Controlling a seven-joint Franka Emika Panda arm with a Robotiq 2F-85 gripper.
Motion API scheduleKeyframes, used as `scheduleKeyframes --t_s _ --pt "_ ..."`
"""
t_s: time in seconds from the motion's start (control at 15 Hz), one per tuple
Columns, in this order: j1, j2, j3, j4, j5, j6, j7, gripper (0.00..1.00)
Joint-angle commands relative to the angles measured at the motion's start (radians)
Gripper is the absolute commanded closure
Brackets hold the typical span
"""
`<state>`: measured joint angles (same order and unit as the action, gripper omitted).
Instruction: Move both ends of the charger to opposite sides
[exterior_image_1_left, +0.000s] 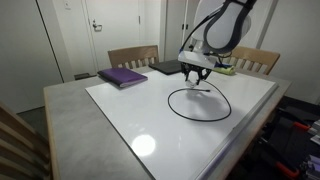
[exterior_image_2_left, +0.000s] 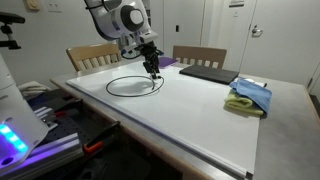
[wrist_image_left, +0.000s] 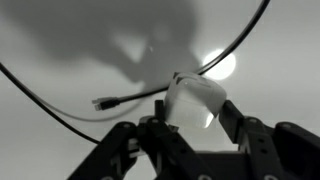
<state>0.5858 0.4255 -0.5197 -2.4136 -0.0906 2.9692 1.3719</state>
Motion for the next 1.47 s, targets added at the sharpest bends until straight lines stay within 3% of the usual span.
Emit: scheduleKeyframes --t_s 0.0,0.13,0.2,0.53,0.6,0.8,1.4 --pt "0.101 0.057 -0.163 0.013 -0.038 -0.027 0.18 0.68" --pt "0.121 0.065 -0.216 0.004 -0.013 -0.052 0.25 0.68" --pt "0.08 0.048 -0.16 0.003 -0.026 -0.021 0.19 0.43" --pt "0.091 0.057 -0.194 0.002 -0.027 -0.036 0.239 0.43" --pt "0.104 0.067 -0.206 0.006 -0.026 -0.044 0.258 0.68" --pt "0.104 0.071 -0.214 0.015 0.004 -0.091 0.342 0.68" --pt "0.098 0.089 -0.317 0.025 -0.053 -0.265 0.806 0.68"
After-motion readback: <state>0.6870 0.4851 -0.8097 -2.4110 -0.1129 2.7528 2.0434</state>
